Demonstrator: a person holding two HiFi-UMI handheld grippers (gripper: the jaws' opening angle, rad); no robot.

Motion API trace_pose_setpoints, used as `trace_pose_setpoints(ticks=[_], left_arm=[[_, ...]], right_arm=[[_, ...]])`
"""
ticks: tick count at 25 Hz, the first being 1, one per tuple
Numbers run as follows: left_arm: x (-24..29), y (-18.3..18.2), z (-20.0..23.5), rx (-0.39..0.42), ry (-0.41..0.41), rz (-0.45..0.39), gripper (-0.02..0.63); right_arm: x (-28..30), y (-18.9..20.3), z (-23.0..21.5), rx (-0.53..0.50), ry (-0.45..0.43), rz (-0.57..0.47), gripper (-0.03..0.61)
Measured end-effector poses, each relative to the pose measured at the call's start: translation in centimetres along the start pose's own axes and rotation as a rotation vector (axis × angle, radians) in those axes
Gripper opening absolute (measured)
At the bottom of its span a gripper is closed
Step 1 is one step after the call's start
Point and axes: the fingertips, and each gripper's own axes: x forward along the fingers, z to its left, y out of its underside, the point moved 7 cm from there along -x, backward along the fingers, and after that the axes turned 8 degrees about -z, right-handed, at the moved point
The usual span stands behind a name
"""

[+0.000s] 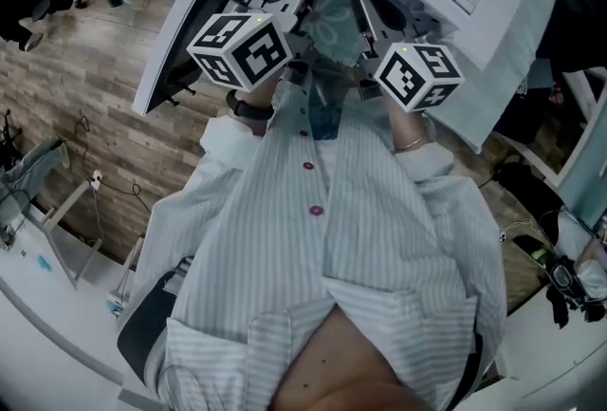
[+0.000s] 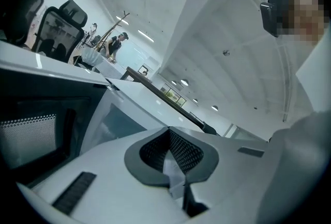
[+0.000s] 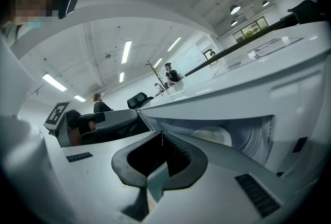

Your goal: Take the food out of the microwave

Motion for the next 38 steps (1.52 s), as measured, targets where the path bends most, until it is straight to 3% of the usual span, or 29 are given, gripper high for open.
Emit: trace_pose_setpoints(ticks=[8, 21, 38], left_arm=[[1.3, 0.0, 1.2, 0.011, 0.086, 0.093, 0.008], [1.9, 1.6, 2.6, 0.011, 0.174, 0.218, 0.008], [2.0, 7.0, 5.1, -0.043, 0.159, 0.327, 0.008]], right_arm=[[0.0, 0.3, -0.4, 0.045, 0.122, -0.064, 0.032], [0.2, 2.1, -0.4, 0.092, 0.242, -0.140, 0.032], [0.3, 5.4, -2.5, 0.146, 0.331, -0.130, 0.032]])
